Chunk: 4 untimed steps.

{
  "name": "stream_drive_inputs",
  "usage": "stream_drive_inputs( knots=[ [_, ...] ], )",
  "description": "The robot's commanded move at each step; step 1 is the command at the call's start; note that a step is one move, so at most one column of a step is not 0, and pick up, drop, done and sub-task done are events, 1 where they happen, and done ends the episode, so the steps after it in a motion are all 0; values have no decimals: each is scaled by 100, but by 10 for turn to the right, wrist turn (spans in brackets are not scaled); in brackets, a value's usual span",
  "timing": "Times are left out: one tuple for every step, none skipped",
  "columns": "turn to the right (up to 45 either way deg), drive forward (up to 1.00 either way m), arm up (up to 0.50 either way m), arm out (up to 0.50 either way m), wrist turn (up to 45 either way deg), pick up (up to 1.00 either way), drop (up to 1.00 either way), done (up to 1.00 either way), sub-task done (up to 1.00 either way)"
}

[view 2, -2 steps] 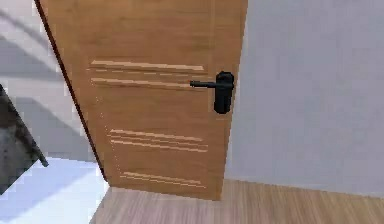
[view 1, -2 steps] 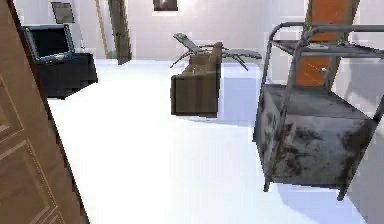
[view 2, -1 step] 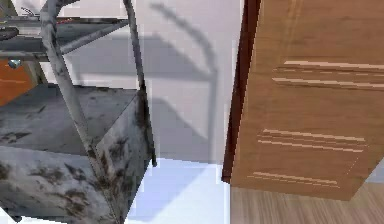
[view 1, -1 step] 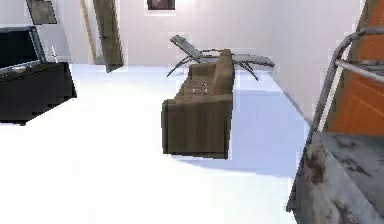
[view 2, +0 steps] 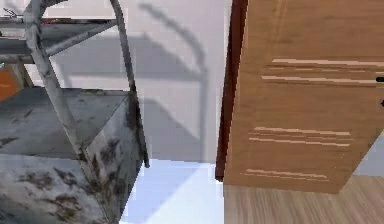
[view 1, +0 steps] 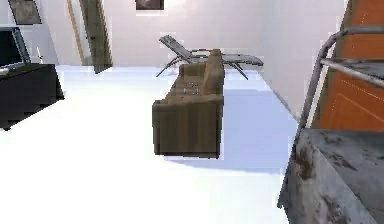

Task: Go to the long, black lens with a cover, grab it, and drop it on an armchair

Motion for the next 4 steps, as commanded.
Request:
stream_drive_inputs(
  knots=[
    [450, 0, 0, 0, 0, 0, 0, 0, 0],
    [30, 0, 0, 0, 0, 0, 0, 0, 0],
    [0, 20, 0, 0, 0, 0, 0, 0, 0],
    [-450, 0, 0, 0, 0, 0, 0, 0, 0]
  ],
)
